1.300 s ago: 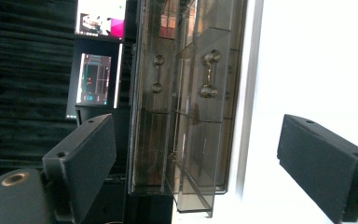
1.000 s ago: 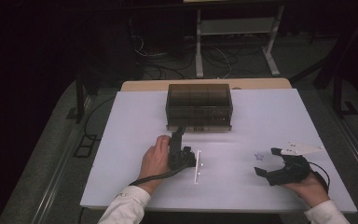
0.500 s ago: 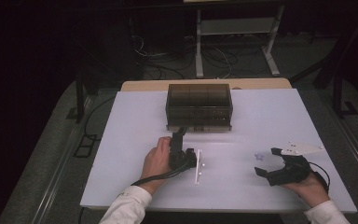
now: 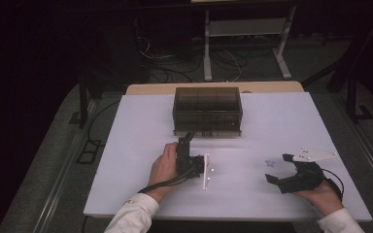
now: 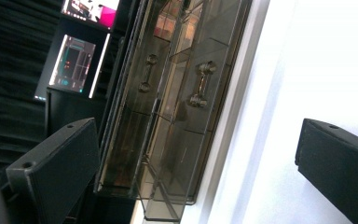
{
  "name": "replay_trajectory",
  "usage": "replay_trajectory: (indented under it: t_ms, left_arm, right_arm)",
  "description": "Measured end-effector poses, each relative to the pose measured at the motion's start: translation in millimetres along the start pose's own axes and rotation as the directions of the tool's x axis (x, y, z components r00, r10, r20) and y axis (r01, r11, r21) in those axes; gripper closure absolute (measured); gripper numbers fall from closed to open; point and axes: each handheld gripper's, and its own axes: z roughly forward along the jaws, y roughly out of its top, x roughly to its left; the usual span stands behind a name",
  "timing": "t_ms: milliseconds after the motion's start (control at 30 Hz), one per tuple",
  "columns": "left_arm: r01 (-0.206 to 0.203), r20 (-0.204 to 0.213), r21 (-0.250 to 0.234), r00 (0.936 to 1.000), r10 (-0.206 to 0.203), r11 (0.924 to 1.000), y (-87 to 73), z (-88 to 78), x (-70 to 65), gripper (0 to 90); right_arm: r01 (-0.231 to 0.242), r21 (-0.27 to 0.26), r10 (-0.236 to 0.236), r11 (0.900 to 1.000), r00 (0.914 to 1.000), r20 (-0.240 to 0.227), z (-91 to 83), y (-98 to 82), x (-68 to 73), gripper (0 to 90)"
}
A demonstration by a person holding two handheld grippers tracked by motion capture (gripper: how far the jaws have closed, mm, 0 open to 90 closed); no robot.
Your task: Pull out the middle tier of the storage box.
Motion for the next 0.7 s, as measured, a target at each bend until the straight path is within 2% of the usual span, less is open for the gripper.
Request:
replay_trajectory:
  t_ms: [400,700]
  left_arm:
    - [0.063,0.045,-0.006,0.997,-0.063,0.998,0.6,0.7,1.2,0.0]
    - [0.147,0.079,-0.007,0.9861,-0.146,0.9891,-1.8,2.3,3.2,0.0]
  right_arm:
    - [0.0,-0.002,0.0,1.0,1.0,0.0,0.0,-0.1,0.0,0.0]
    - [0.001,-0.002,-0.001,1.0,1.0,-0.003,0.4,-0.2,0.4,0.0]
